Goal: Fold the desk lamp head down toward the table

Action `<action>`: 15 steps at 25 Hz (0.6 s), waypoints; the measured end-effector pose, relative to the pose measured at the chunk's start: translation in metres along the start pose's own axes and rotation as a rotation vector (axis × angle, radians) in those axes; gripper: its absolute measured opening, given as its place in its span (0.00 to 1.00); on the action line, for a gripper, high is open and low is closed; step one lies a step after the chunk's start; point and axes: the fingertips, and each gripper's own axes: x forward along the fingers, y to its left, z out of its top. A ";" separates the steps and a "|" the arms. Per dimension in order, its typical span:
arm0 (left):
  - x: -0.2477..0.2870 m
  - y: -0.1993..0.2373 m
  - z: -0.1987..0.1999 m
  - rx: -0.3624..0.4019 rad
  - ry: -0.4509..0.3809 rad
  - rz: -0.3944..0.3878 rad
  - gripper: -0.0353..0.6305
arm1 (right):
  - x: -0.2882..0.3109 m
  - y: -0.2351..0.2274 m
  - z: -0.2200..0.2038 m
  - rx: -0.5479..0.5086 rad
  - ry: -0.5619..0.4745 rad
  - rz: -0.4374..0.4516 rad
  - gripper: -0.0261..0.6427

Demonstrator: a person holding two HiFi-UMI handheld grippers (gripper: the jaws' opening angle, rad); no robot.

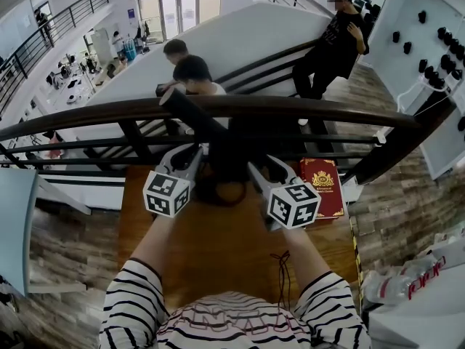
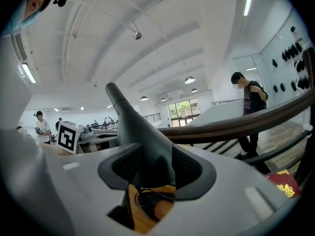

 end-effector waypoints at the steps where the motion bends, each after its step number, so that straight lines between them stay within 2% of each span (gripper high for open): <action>1: -0.002 0.000 -0.001 -0.001 0.000 0.002 0.12 | 0.001 0.001 -0.002 0.004 0.003 0.003 0.31; 15: -0.032 -0.004 -0.006 -0.024 -0.010 0.034 0.13 | 0.003 0.004 -0.012 0.045 0.005 0.014 0.30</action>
